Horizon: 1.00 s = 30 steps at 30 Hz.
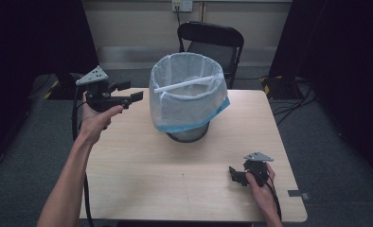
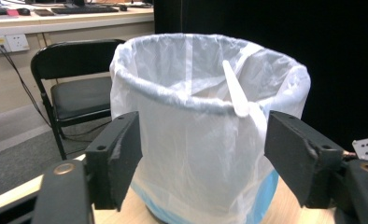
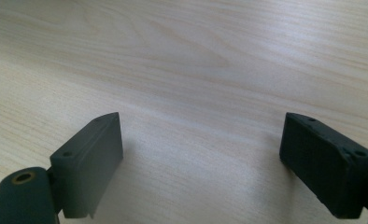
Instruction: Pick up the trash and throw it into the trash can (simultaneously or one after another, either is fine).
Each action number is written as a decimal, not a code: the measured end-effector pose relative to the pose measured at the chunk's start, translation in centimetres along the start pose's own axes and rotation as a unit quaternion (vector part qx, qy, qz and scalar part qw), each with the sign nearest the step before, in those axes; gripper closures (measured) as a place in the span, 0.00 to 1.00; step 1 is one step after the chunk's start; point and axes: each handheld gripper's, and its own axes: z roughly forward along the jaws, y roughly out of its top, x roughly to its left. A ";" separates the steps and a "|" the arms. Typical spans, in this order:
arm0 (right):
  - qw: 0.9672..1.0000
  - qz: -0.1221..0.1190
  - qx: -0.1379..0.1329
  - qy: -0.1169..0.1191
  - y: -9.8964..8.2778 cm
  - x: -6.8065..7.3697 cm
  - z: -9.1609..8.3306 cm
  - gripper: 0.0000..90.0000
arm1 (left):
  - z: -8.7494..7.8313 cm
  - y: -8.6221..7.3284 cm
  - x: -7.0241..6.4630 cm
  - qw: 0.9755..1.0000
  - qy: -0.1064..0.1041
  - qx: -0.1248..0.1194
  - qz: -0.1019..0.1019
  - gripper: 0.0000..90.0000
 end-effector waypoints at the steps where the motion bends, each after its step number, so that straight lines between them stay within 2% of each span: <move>1: 1.000 0.000 0.000 0.000 0.0 0.0 0.0 0.14 | 0.0 0.0 0.0 1.000 0.000 0.000 0.000 0.28; 8: 1.000 0.000 0.000 0.000 0.0 0.0 0.0 0.14 | -0.7 -1.7 -0.2 1.000 0.010 0.010 0.004 0.22; 11: 1.000 0.000 0.000 0.000 0.0 0.0 0.0 0.14 | -0.9 -2.6 -0.1 1.000 0.012 0.014 -0.002 0.19; 17: 1.000 0.000 0.000 0.001 0.0 0.0 0.0 0.14 | -1.2 -4.2 -0.1 1.000 0.012 0.020 -0.007 0.17; 21: 1.000 -0.001 0.000 0.001 0.0 0.0 0.0 0.14 | -1.2 -5.4 -0.1 0.999 0.013 0.036 -0.008 0.17; 22: 1.000 0.000 0.000 0.001 0.0 0.0 0.0 0.14 | -1.2 -6.0 -0.1 0.999 0.014 0.044 -0.017 0.18; 24: 1.000 0.000 0.000 0.000 0.0 0.0 0.0 0.14 | -1.2 -6.3 -0.1 0.999 0.015 0.046 -0.016 0.17; 27: 1.000 0.000 0.000 0.001 0.0 0.0 0.0 0.14 | -1.2 -7.1 -0.1 0.998 0.007 0.055 -0.019 0.18; 30: 1.000 0.000 0.000 0.001 0.0 0.0 0.0 0.14 | -1.4 -7.9 -0.3 0.998 0.015 0.055 -0.020 0.18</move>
